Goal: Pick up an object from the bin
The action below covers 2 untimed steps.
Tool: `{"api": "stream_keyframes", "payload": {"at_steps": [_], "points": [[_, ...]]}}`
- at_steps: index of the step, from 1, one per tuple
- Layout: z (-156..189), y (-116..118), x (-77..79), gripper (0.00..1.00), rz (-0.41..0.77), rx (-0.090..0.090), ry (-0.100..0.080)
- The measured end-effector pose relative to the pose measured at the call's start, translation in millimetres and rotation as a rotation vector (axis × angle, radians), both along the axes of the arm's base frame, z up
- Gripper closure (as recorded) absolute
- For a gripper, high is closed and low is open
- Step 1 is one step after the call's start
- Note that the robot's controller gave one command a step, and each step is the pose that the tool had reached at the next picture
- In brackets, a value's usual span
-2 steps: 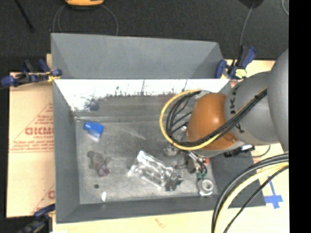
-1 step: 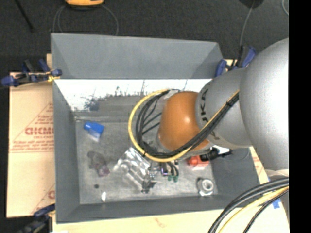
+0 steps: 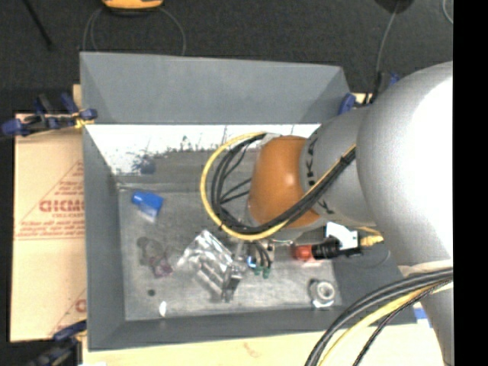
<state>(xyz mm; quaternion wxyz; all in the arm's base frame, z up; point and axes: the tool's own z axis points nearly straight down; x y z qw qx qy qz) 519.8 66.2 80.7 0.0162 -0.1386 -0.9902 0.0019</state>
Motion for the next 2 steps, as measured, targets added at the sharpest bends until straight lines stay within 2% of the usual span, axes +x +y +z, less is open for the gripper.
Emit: {"api": "stream_keyframes", "payload": {"at_steps": [1, 2], "points": [[0.4, 1.4, 1.4, 1.00, 0.004, 0.001, -0.005], [0.4, 1.4, 1.7, 0.00, 0.005, 0.001, -0.007]]}}
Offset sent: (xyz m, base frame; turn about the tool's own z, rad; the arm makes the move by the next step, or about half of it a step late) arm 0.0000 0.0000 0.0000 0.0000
